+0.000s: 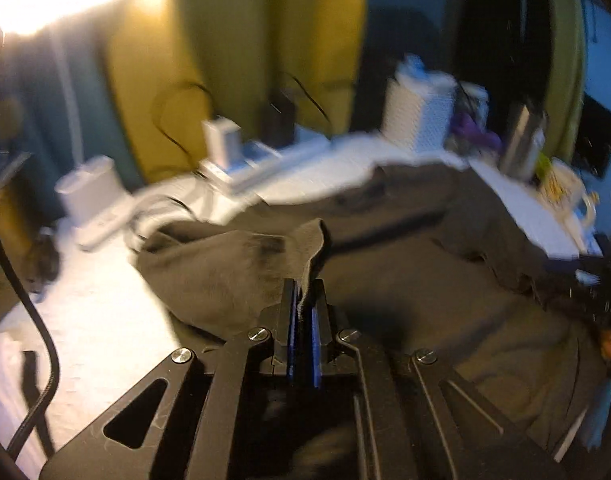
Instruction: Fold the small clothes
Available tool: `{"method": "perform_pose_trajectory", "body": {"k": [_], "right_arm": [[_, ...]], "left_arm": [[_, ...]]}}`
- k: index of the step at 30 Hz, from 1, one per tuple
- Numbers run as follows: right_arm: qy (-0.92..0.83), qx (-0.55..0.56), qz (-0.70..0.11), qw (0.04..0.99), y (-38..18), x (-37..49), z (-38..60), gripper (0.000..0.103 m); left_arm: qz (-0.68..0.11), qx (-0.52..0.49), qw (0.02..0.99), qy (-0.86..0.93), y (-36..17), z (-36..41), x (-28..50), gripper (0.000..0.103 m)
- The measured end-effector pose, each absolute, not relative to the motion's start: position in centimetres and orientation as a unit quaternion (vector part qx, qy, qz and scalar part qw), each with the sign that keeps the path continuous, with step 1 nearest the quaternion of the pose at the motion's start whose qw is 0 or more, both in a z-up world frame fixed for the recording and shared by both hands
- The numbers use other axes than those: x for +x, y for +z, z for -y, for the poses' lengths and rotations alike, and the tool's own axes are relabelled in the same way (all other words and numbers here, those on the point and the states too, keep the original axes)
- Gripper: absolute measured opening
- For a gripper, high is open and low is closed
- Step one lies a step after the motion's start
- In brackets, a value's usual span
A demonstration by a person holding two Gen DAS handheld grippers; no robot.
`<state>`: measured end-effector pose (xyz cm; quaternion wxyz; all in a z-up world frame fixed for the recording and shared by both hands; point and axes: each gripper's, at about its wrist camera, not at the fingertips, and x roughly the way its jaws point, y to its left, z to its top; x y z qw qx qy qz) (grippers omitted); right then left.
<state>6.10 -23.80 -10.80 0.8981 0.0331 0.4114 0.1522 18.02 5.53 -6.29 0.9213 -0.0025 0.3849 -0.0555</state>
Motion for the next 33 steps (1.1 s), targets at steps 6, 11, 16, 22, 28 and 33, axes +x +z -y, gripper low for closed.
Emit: {"method": "perform_pose_trajectory", "body": {"k": [6, 11, 16, 22, 28, 33], "right_arm": [[0.15, 0.039, -0.411, 0.898, -10.8, 5.8, 24.4, 0.064], [0.151, 0.035, -0.41, 0.899, -10.8, 6.0, 24.1, 0.064], [0.156, 0.032, -0.412, 0.897, -10.7, 6.5, 23.6, 0.064], [0.16, 0.025, -0.417, 0.895, -10.7, 7.1, 22.6, 0.064], [0.151, 0.023, -0.424, 0.893, -11.0, 8.1, 22.7, 0.064], [0.141, 0.021, -0.43, 0.891, -11.1, 9.1, 22.9, 0.064]], "left_arm": [[-0.441, 0.012, 0.892, -0.098, -8.2, -2.9, 17.4, 0.03], [-0.42, -0.035, 0.9, -0.115, -5.4, -5.0, 15.1, 0.055], [-0.41, -0.048, 0.909, -0.057, -4.9, -9.7, 14.8, 0.055], [-0.427, -0.052, 0.903, 0.005, -7.2, -13.8, 17.5, 0.055], [-0.444, -0.006, 0.896, 0.016, -9.4, -13.9, 21.2, 0.055], [-0.453, 0.01, 0.891, 0.01, -10.4, -13.1, 24.2, 0.055]]}}
